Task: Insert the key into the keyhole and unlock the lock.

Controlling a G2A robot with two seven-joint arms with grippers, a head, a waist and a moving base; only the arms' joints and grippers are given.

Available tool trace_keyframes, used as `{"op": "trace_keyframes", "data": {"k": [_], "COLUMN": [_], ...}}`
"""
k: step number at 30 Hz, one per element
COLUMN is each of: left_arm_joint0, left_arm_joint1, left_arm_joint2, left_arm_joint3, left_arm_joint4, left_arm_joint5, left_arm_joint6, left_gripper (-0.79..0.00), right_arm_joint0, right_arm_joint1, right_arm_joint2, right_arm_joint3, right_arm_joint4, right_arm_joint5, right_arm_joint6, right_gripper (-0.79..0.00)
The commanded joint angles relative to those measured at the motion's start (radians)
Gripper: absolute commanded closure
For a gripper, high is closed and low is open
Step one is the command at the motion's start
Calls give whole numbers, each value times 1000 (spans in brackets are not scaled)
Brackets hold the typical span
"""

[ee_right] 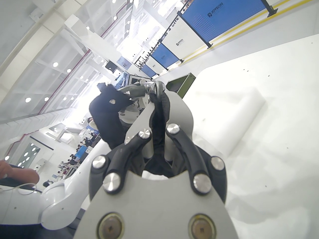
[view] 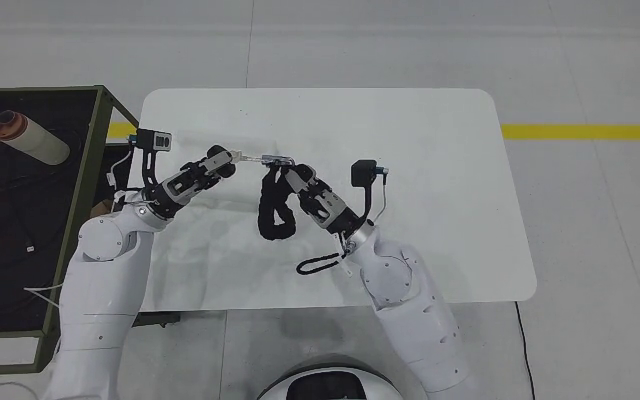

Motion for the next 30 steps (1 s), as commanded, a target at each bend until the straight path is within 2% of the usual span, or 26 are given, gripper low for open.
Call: {"op": "trace_keyframes", "data": {"k": [1, 23, 30], "left_arm_joint0": [0, 1, -5], "left_arm_joint1": [0, 5, 8], "left_arm_joint2": [0, 5, 4], "left_arm_joint3": [0, 2, 10], "left_arm_joint4": [2, 17, 22], "left_arm_joint5": [-2, -17, -10], "left_arm_joint6": [2, 12, 5], "left_gripper": [0, 0, 0], "right_arm_joint0": [3, 15, 18], "right_arm_joint1": [1, 7, 14], "right_arm_joint2": [2, -3, 21], "right_arm_joint3": [0, -2, -5], "right_arm_joint4": [5, 21, 67], "right_arm_joint5": [1, 15, 8], "right_arm_joint6": [8, 18, 67], "right_gripper": [0, 0, 0]}}
